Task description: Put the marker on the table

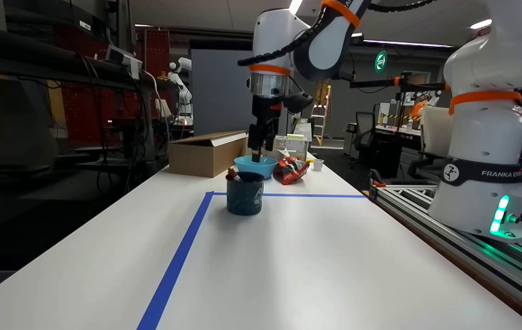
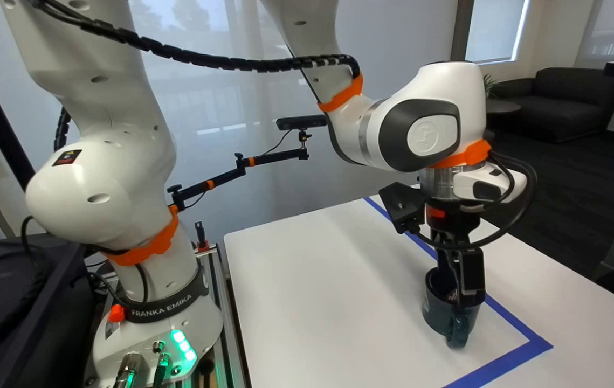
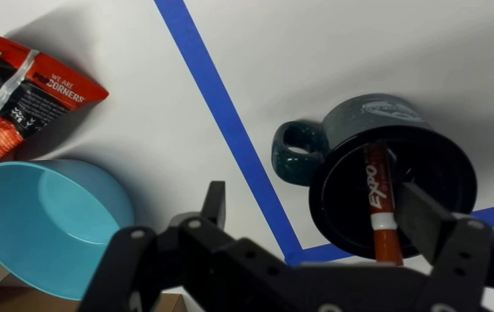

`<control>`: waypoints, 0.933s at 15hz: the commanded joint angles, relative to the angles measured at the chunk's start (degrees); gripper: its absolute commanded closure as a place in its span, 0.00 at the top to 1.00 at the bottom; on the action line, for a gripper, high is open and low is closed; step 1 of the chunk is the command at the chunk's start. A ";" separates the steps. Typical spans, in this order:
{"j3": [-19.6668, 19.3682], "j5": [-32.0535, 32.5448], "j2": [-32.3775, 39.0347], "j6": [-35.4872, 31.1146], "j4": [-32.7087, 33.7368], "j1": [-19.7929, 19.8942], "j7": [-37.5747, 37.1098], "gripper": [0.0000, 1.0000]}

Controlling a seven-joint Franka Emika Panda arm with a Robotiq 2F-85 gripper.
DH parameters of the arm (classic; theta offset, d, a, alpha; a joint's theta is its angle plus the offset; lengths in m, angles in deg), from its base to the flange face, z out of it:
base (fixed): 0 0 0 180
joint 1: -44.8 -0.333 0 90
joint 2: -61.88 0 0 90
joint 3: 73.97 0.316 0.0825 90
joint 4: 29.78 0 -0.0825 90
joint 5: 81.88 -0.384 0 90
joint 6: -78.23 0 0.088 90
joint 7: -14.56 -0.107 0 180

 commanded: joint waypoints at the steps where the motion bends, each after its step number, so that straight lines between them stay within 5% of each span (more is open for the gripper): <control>1: -1.21 1.84 1.33 -1.41 1.80 -0.90 -1.60 1.00; 12: -0.86 1.06 5.90 -0.72 7.73 -4.59 -2.42 1.00; 14: -1.03 0.98 7.31 -0.66 8.64 -5.77 -2.95 0.90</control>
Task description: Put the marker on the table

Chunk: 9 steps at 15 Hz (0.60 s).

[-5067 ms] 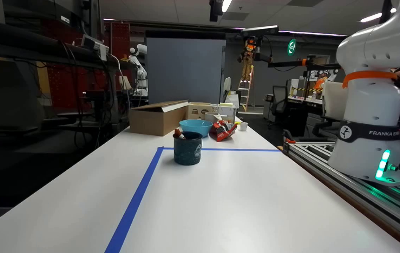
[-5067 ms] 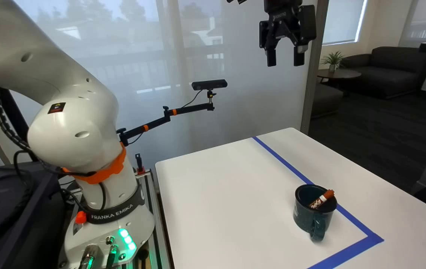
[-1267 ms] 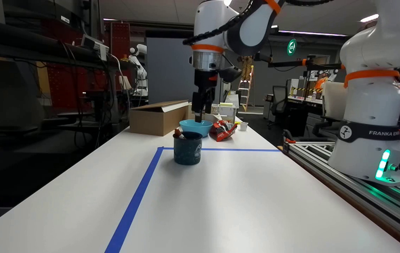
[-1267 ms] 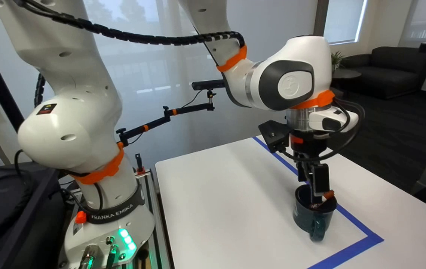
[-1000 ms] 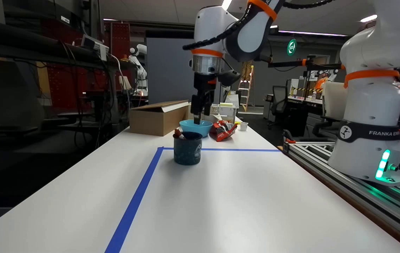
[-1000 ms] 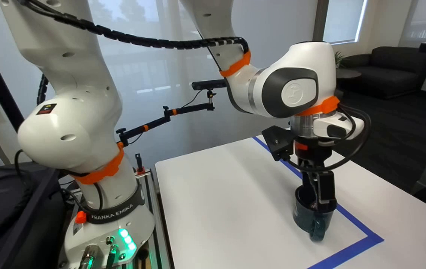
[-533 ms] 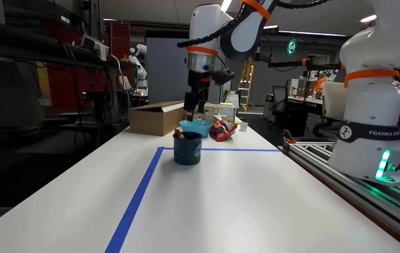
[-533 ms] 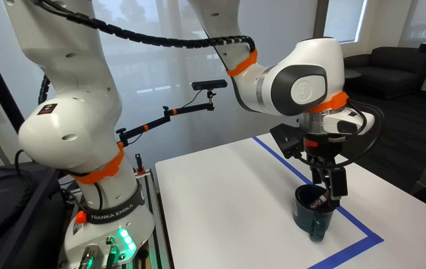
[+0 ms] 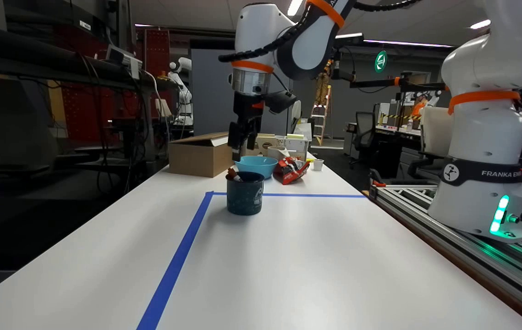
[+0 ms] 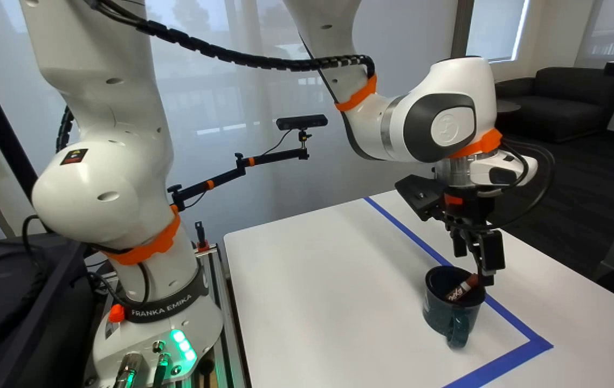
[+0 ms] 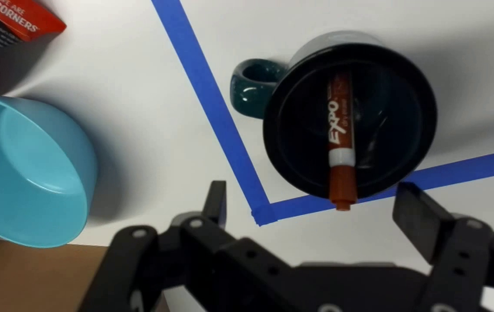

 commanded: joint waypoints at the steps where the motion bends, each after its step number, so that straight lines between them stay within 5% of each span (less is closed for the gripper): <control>1: -0.85 0.85 3.10 -0.04 2.53 -2.47 -2.06 0.88; 5: -1.49 0.49 5.20 0.11 3.88 -4.33 -2.41 0.72; 9: -2.11 0.07 6.90 -0.17 4.72 -5.48 -2.22 0.76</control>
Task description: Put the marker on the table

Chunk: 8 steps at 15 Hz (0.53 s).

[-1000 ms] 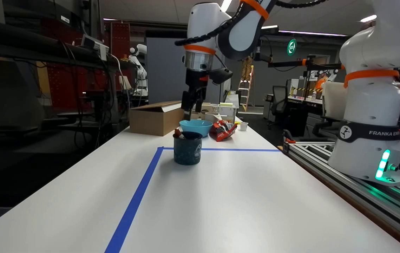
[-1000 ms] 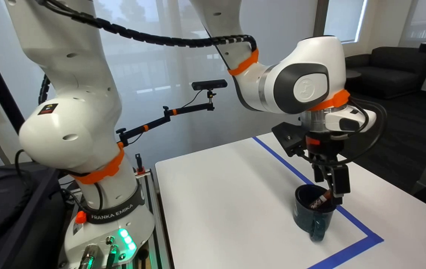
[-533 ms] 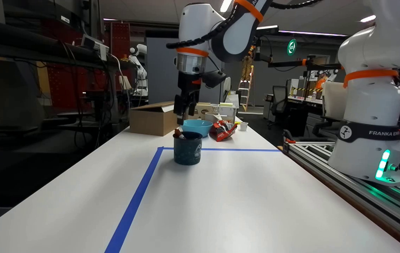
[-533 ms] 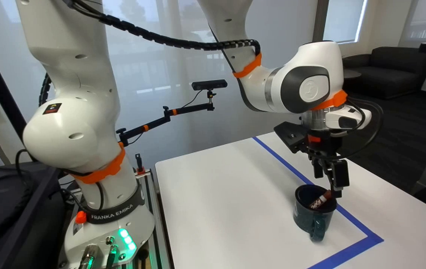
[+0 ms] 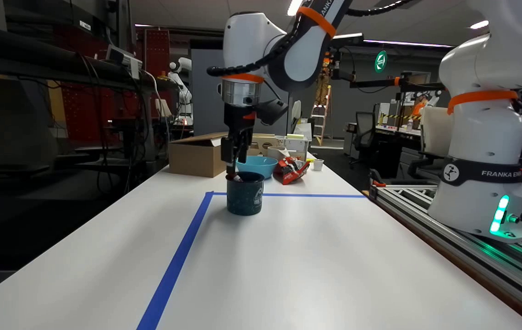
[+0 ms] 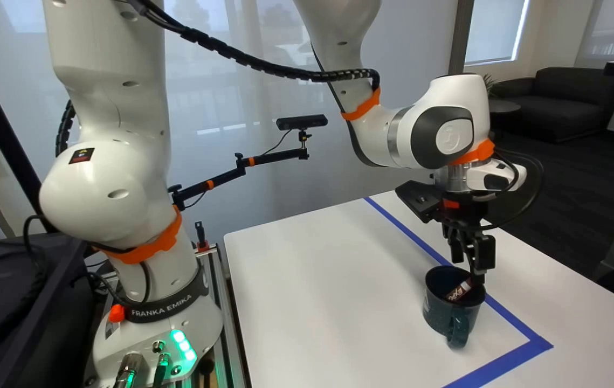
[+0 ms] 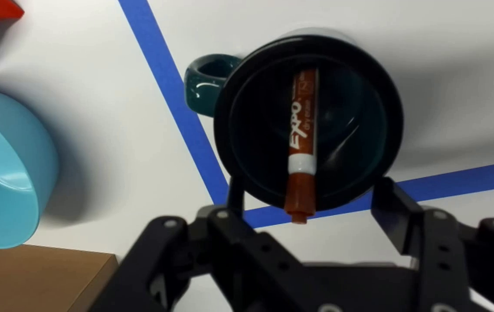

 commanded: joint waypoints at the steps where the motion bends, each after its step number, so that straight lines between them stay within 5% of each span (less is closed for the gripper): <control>1: -1.60 0.13 1.89 -0.19 1.47 -1.88 -0.96 0.74; 8: -2.17 -0.65 4.33 -0.36 2.25 -3.18 -0.62 0.74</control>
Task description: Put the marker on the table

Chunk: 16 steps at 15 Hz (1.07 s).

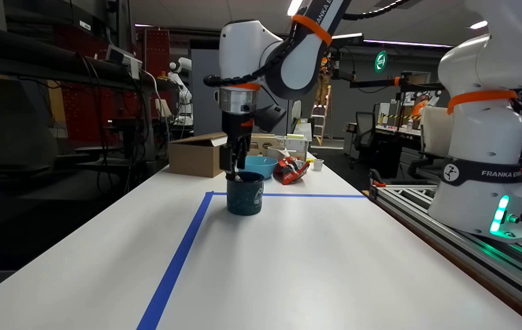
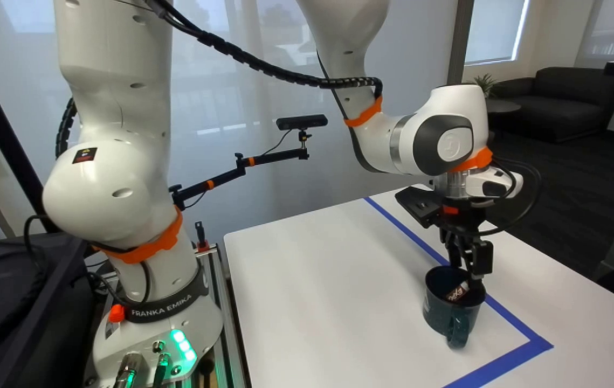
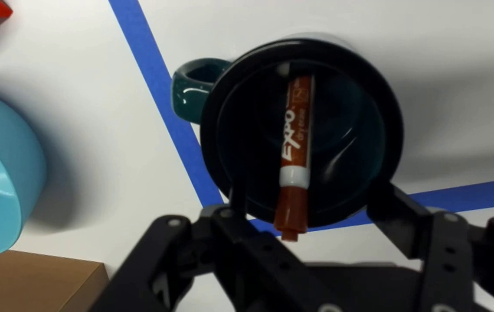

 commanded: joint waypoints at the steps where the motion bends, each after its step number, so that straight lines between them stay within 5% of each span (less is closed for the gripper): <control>1: -1.23 -0.69 1.87 -0.26 1.10 -1.58 -0.58 0.75; 16: -2.48 -0.72 -2.68 2.50 0.18 -2.45 -0.80 0.78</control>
